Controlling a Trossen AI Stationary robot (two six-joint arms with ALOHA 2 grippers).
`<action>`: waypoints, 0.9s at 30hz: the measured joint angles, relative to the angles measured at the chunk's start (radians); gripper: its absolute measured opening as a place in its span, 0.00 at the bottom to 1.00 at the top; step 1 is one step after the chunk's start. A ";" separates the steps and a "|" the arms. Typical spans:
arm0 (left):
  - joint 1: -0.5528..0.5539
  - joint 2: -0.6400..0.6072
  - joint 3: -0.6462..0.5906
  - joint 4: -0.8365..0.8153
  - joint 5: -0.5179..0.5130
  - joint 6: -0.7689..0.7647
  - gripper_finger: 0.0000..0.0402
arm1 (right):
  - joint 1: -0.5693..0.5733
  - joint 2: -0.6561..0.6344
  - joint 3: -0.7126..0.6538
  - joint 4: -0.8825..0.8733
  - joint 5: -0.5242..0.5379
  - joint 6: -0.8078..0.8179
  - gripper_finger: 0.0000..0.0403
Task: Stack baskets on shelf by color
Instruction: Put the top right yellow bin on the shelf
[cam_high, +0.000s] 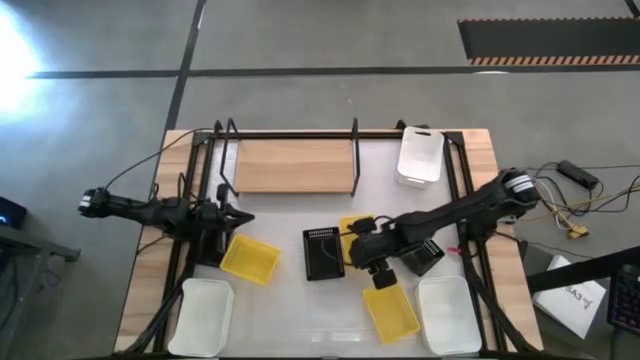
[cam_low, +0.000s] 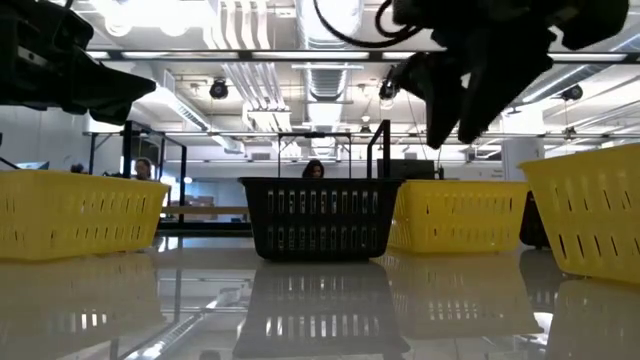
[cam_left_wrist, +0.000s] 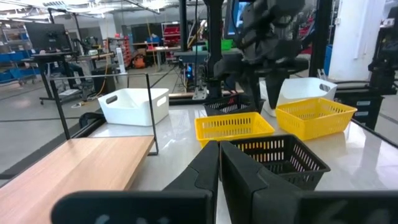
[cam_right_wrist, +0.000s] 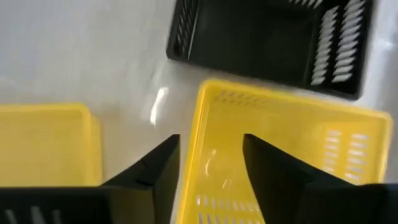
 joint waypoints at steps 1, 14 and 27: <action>0.000 0.001 0.000 0.002 0.000 0.000 0.00 | 0.000 0.013 0.016 -0.013 0.000 0.007 0.45; 0.000 0.004 0.000 0.001 0.000 0.000 0.00 | -0.001 0.179 0.031 -0.033 0.001 0.079 0.37; 0.000 0.005 0.000 0.001 0.000 0.000 0.00 | -0.003 0.218 0.030 -0.037 0.002 0.153 0.07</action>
